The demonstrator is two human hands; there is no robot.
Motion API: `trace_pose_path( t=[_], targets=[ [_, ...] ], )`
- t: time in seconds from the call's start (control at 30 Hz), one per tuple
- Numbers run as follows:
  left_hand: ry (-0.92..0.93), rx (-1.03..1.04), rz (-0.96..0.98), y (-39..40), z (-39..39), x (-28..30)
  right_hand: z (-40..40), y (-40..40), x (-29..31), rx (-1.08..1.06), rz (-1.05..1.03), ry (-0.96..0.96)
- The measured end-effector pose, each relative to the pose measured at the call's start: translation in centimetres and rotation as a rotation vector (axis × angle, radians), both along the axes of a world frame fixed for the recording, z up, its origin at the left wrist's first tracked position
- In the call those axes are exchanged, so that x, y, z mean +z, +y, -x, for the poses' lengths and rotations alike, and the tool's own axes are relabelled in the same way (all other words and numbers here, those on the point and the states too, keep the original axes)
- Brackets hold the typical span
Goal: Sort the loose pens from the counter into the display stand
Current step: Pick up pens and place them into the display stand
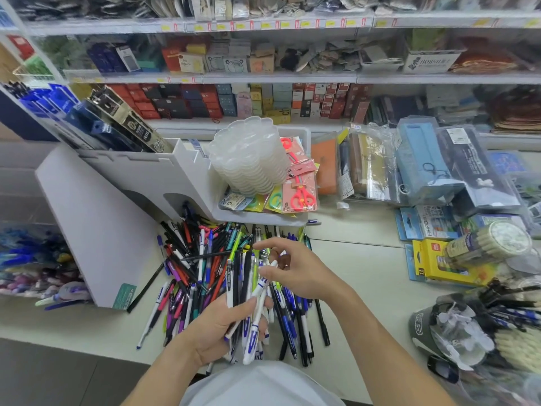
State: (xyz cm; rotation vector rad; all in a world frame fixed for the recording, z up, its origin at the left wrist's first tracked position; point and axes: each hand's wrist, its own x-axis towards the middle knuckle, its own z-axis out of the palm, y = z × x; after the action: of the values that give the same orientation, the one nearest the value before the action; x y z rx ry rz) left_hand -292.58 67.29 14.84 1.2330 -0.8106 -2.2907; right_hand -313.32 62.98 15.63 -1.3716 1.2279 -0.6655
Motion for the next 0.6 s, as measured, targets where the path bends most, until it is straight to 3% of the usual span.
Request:
trace_pose_path(
  t=[0.13, 0.33, 0.5, 0.6],
  targets=[
    [0.058, 0.124, -0.133, -0.4, 0.6, -0.2, 0.5, 0.2, 0.1, -0.152, -0.045, -0.147],
    [0.133, 0.157, -0.128, -0.8, 0.6, 0.2, 2.0, 1.1, 1.1, -0.387, 0.024, -0.258],
    [0.068, -0.074, -0.013, -0.8, -1.7, 0.0, -0.5, 1.7, 2.2, -0.208, -0.011, -0.108],
    [0.019, -0.158, 0.038, -0.8, -3.6, 0.5, -3.6, 1.3, 2.7, -0.082, 0.012, 0.136]
  ],
)
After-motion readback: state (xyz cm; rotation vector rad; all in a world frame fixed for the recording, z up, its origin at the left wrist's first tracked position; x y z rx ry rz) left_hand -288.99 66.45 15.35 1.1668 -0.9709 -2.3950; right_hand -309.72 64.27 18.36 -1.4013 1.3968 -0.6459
